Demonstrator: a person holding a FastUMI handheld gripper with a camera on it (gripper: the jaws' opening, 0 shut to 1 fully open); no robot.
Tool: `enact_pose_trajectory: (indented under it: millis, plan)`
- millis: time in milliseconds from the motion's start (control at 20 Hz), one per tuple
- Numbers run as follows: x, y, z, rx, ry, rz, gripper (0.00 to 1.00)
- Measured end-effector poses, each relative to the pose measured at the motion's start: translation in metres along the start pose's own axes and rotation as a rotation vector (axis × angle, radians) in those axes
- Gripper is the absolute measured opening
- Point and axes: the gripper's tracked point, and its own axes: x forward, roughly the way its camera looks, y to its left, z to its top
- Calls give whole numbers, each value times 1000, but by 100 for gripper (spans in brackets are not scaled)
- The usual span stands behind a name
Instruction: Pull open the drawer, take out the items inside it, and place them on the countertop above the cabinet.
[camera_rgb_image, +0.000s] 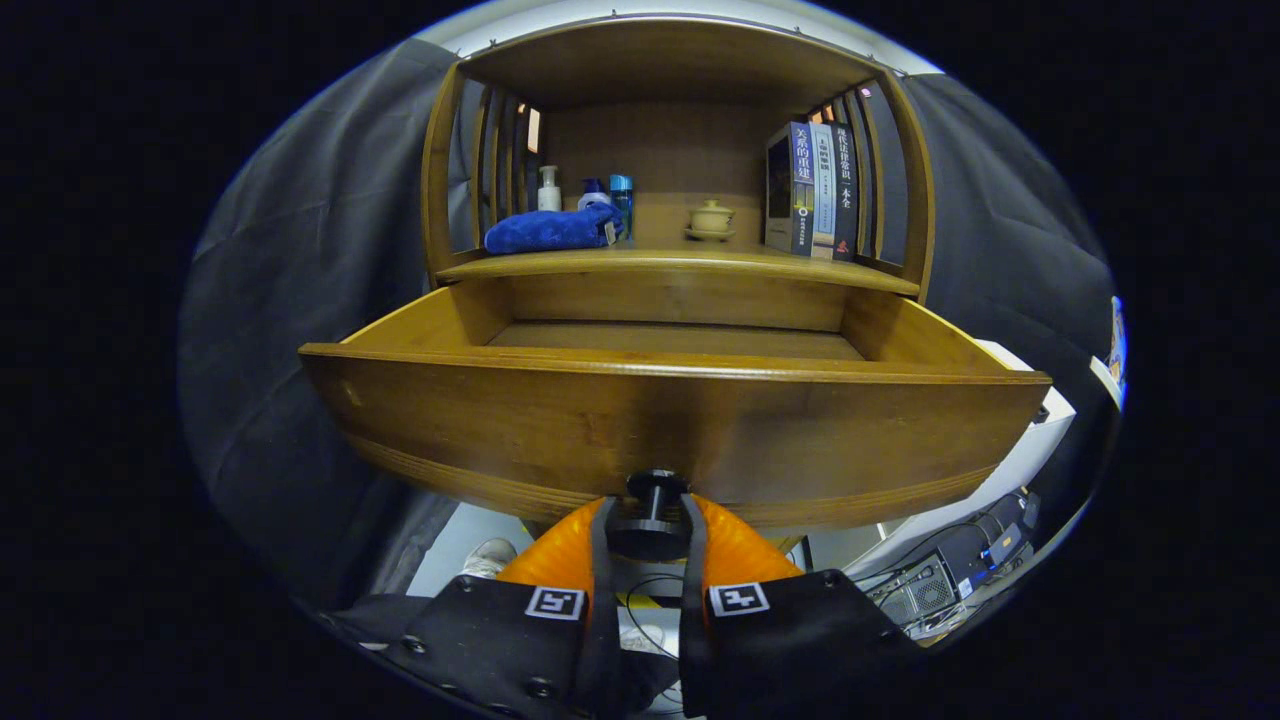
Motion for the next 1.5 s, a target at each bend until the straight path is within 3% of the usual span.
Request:
enact_pose_trajectory:
  millis: [250,350,700,900,1500]
  plan:
    - [-11,2,-9,-11,20,7,32]
    - [-11,3,-10,-17,21,18,45]
    - [-24,-21,16,2,-74,-61,91]
    - [-33,-28,31,45,-108,-70,99]
    - [-56,-46,131,198,-304,-42,96]
